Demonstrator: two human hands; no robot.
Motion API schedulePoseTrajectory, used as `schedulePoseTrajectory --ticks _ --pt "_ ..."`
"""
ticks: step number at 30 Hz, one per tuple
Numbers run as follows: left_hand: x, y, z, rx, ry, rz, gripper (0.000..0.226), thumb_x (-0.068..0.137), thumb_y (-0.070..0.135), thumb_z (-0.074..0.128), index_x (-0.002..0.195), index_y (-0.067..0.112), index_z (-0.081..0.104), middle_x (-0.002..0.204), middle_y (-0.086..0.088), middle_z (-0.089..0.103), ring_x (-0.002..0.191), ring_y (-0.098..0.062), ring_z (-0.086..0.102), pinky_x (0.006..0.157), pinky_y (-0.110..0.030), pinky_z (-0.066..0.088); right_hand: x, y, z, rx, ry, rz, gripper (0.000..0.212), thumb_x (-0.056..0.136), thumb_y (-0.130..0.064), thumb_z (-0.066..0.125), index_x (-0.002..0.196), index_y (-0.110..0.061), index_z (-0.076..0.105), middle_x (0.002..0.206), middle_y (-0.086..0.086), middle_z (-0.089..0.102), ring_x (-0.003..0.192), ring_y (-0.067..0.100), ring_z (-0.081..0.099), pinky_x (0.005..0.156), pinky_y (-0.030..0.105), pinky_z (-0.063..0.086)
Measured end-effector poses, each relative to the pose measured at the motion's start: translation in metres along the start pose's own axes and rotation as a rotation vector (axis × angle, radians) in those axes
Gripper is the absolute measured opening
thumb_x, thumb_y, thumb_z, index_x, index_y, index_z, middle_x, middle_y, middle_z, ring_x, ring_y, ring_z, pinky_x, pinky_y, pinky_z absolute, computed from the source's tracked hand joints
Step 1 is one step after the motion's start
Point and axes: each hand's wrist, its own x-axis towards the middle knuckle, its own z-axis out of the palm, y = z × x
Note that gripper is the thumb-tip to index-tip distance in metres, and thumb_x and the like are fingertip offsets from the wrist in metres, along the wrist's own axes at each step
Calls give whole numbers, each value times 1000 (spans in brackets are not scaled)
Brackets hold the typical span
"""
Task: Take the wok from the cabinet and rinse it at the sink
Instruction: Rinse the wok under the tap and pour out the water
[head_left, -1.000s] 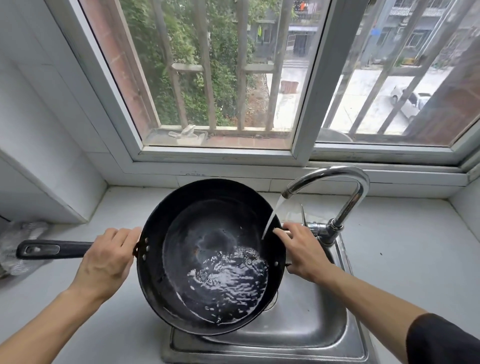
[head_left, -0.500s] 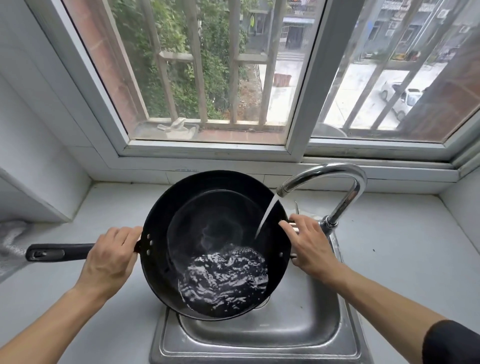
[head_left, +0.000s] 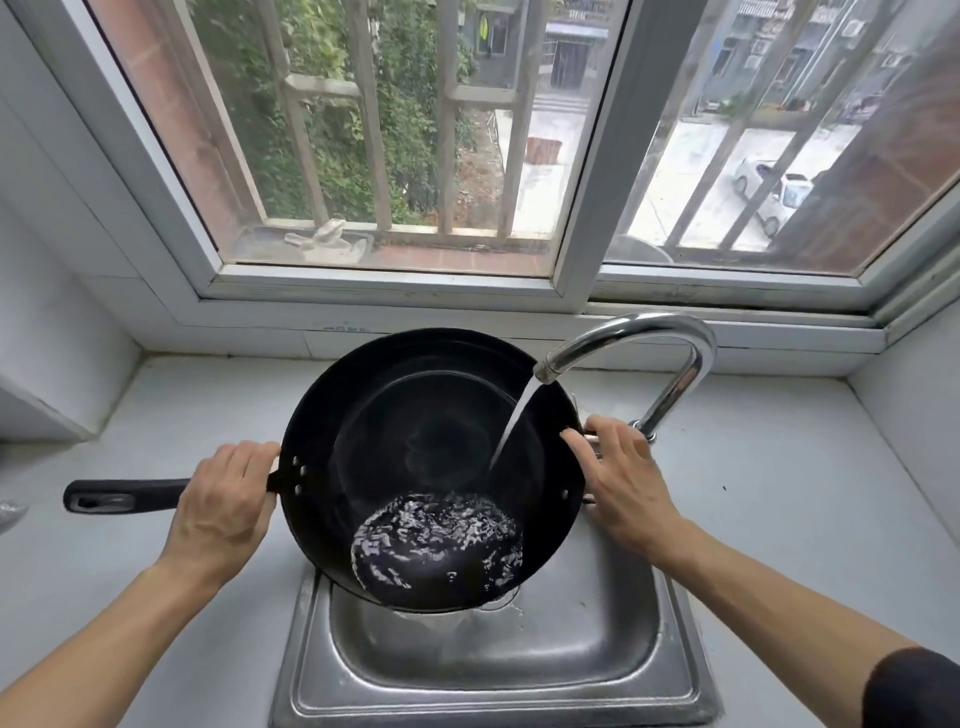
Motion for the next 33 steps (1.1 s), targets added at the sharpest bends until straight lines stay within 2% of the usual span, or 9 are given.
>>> schedulePoseTrajectory --ticks 6,12,17,22,33 --pt "12 -1 9 -9 48 2 35 76 7 50 110 2 53 87 -13 52 76 -34 48 65 -43 38 7 3 0 -21 40 16 90 50 -10 85 131 -14 47 120 13 42 106 30 45 96 36 30" --pt "21 3 16 -43 114 6 38 72 4 54 110 2 53 91 -14 54 82 -32 44 66 -45 38 9 9 -7 -31 147 27 85 52 -17 87 128 -13 51 118 12 40 105 30 43 96 35 29" --pt "26 10 24 -74 146 6 34 73 6 49 107 2 51 90 -14 51 81 -31 41 65 -45 36 5 15 -13 -71 162 39 95 43 -7 89 129 -13 50 119 12 39 105 30 42 99 35 27" --pt "30 15 32 -102 170 -23 35 72 4 51 107 2 51 89 -16 50 80 -32 39 65 -48 36 3 19 -21 -107 159 57 102 36 -9 92 129 -13 50 120 13 38 104 29 41 97 34 28" --pt "40 15 30 -114 210 -11 34 74 3 53 108 2 50 91 -17 52 80 -34 41 65 -47 36 0 18 -41 -98 153 79 102 37 -8 91 130 -12 50 121 14 38 106 31 42 97 38 29"
